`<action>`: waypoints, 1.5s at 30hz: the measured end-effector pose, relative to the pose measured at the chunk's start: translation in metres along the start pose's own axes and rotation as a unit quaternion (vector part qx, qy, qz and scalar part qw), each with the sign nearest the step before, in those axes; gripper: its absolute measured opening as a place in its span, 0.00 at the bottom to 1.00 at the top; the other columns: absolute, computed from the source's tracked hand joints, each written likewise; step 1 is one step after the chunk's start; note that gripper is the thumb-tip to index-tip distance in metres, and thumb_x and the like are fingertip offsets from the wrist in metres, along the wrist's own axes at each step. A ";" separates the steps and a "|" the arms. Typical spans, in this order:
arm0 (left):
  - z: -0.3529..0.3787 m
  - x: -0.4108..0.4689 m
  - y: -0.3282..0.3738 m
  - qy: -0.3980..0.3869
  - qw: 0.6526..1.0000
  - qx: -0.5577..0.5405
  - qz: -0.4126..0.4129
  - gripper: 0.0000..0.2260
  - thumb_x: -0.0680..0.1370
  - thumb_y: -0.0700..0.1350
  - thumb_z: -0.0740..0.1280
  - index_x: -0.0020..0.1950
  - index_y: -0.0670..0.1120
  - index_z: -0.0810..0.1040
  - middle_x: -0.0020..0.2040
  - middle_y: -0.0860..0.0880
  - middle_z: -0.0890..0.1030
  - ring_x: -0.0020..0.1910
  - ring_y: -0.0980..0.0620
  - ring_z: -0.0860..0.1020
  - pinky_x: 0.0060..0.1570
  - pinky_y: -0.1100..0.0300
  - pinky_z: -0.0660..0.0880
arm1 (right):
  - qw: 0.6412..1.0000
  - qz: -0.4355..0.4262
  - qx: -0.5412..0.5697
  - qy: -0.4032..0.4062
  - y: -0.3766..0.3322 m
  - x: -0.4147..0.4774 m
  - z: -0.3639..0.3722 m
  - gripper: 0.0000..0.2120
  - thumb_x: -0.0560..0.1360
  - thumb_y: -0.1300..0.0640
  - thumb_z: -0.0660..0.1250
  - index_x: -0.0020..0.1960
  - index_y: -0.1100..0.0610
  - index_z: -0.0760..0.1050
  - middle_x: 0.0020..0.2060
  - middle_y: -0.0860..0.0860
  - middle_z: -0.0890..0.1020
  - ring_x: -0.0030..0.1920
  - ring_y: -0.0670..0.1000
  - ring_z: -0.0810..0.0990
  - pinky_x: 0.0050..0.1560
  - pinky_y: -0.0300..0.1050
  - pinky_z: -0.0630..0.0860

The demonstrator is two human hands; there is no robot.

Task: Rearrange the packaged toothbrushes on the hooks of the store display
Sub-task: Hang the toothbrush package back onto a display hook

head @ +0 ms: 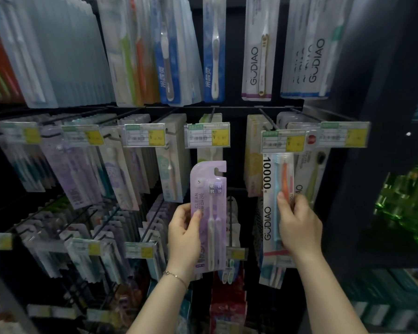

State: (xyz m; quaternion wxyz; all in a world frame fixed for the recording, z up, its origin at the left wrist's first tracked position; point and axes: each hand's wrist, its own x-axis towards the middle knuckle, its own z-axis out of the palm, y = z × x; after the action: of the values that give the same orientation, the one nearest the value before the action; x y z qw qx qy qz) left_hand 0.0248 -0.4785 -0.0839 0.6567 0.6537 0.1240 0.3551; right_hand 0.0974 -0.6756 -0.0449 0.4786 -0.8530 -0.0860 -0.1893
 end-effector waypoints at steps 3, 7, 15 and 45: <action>0.002 0.001 0.000 -0.003 1.000 -0.002 0.002 0.06 0.83 0.41 0.64 0.56 0.48 0.79 0.49 0.54 0.85 0.50 0.57 0.83 0.51 0.60 0.79 | 1.000 -0.011 -0.007 0.006 0.000 -0.001 0.003 0.17 0.82 0.43 0.54 0.48 0.56 0.70 0.37 0.46 0.73 0.39 0.53 0.71 0.43 0.48 0.63; 0.003 0.002 0.001 -0.002 1.000 -0.007 0.002 0.06 0.82 0.41 0.64 0.55 0.49 0.79 0.50 0.53 0.85 0.50 0.58 0.82 0.51 0.60 0.78 | 1.000 -0.015 -0.018 0.008 0.000 -0.002 0.005 0.18 0.82 0.42 0.53 0.48 0.56 0.68 0.39 0.48 0.74 0.39 0.54 0.71 0.41 0.48 0.63; 0.004 0.005 0.000 -0.001 1.000 -0.008 -0.001 0.06 0.82 0.41 0.64 0.54 0.51 0.79 0.48 0.56 0.85 0.50 0.57 0.82 0.51 0.59 0.78 | 0.999 0.005 -0.036 0.007 -0.010 -0.002 -0.001 0.22 0.81 0.39 0.49 0.47 0.55 0.71 0.36 0.46 0.73 0.33 0.39 0.66 0.33 0.39 0.61; 0.014 -0.003 0.001 -0.030 0.999 0.006 0.009 0.05 0.82 0.44 0.65 0.54 0.51 0.79 0.47 0.56 0.84 0.49 0.56 0.82 0.53 0.54 0.80 | 0.971 -0.030 -0.175 0.159 -0.011 -0.027 0.003 0.31 0.66 0.30 0.69 0.53 0.55 0.68 0.38 0.50 0.79 0.35 0.58 0.80 0.34 0.43 0.68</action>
State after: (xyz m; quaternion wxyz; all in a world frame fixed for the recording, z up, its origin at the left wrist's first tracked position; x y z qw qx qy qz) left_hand 0.0306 -0.4911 -0.0819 0.6526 0.6693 0.1005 0.3408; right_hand 0.0700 -0.6662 -0.0480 0.3238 -0.8793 0.0000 -0.3492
